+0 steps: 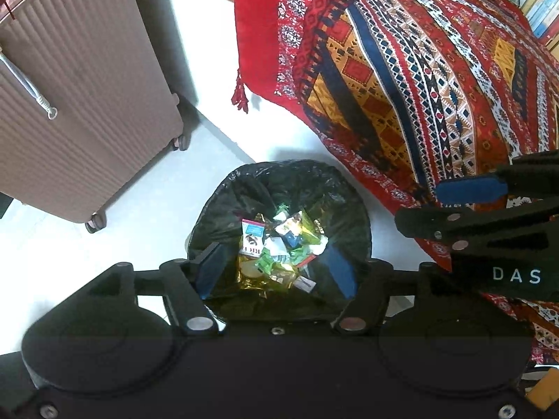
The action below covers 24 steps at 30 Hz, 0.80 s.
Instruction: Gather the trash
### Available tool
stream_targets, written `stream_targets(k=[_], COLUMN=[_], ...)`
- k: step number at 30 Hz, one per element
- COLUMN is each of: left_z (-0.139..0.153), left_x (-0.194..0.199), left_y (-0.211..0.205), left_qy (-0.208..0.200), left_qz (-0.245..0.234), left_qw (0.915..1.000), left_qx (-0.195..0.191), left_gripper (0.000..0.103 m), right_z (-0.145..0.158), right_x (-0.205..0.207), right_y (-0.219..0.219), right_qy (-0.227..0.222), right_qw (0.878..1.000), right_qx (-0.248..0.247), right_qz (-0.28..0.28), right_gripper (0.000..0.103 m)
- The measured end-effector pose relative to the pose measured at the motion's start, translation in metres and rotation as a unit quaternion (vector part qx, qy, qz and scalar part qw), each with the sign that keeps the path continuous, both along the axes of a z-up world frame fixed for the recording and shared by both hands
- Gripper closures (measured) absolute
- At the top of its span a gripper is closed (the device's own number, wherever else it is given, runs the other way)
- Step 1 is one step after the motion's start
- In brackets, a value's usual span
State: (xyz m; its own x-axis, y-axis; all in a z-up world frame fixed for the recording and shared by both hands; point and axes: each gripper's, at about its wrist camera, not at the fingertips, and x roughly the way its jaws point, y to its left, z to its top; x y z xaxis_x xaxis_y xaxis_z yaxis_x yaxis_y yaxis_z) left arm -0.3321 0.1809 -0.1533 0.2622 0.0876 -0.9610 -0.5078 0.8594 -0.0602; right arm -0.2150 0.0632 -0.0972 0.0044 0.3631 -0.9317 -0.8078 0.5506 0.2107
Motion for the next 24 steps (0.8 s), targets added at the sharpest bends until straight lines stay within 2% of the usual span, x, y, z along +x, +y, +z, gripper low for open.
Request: stream_targets(k=[5,12,24], left_z=[-0.0025,-0.0042,-0.0096], left_x=[-0.0015,-0.0022,-0.0047], left_y=[0.0004,-0.0043,-0.0041], left_qy=[0.002,0.005,0.010], left_qz=[0.005,0.008,0.012], left_qw=[1.0000,0.9997,0.9998], left_qx=[-0.006,0.021,0.009], left_gripper=[0.037,0.026,0.022], right_z=[0.0006,-0.0001,-0.0016], right_x=[0.0010,0.0006,0.0015], right_y=[-0.0010,-0.0013,-0.0026], right_qy=[0.001,0.001,0.002], right_qw=[1.000,1.000,1.000], right_qx=[-0.002,-0.004,-0.005], right_qz=[-0.002,-0.003,-0.006], right_gripper=[0.043,0.042,0.041])
